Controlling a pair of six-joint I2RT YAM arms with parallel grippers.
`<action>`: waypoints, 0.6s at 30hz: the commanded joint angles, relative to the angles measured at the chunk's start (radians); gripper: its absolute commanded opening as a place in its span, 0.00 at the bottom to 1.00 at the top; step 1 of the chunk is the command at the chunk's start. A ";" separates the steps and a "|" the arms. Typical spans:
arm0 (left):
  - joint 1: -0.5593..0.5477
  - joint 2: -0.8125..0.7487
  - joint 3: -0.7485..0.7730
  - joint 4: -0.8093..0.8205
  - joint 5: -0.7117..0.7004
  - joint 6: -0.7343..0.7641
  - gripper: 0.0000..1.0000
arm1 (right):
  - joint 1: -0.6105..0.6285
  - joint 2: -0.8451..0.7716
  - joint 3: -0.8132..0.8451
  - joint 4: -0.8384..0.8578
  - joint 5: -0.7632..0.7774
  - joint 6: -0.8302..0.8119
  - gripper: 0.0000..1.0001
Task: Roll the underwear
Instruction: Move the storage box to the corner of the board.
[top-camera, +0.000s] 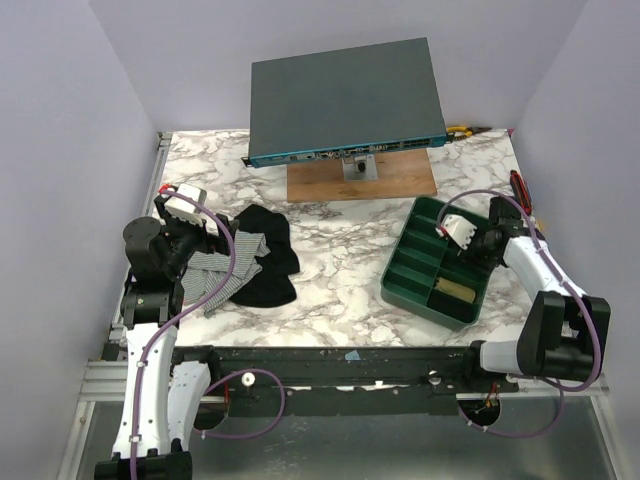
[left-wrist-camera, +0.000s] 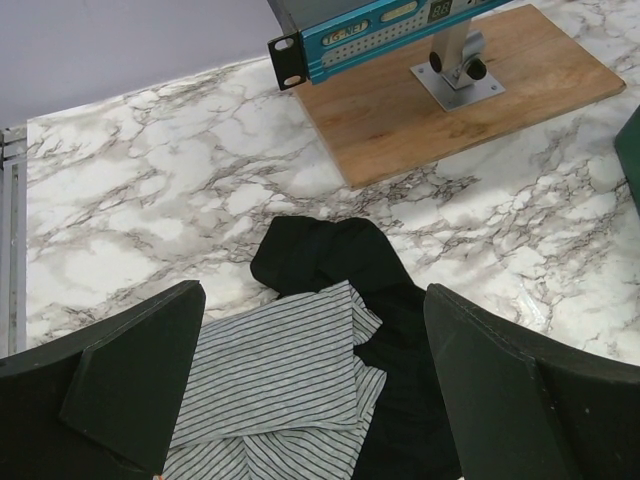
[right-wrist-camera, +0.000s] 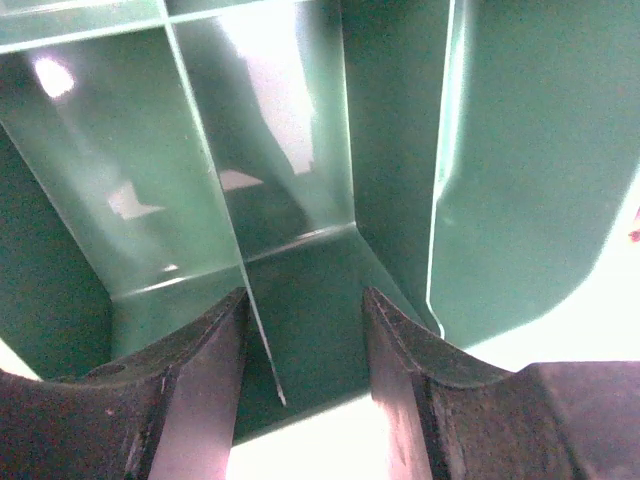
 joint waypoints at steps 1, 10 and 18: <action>0.008 -0.009 -0.002 0.007 0.032 0.010 0.99 | -0.024 -0.010 0.002 0.109 0.145 -0.205 0.50; 0.008 -0.002 -0.010 0.015 0.037 0.011 0.99 | -0.115 0.091 0.037 0.209 0.176 -0.439 0.51; 0.008 0.009 -0.014 0.015 0.034 0.019 0.99 | -0.187 0.170 0.098 0.292 0.126 -0.479 0.54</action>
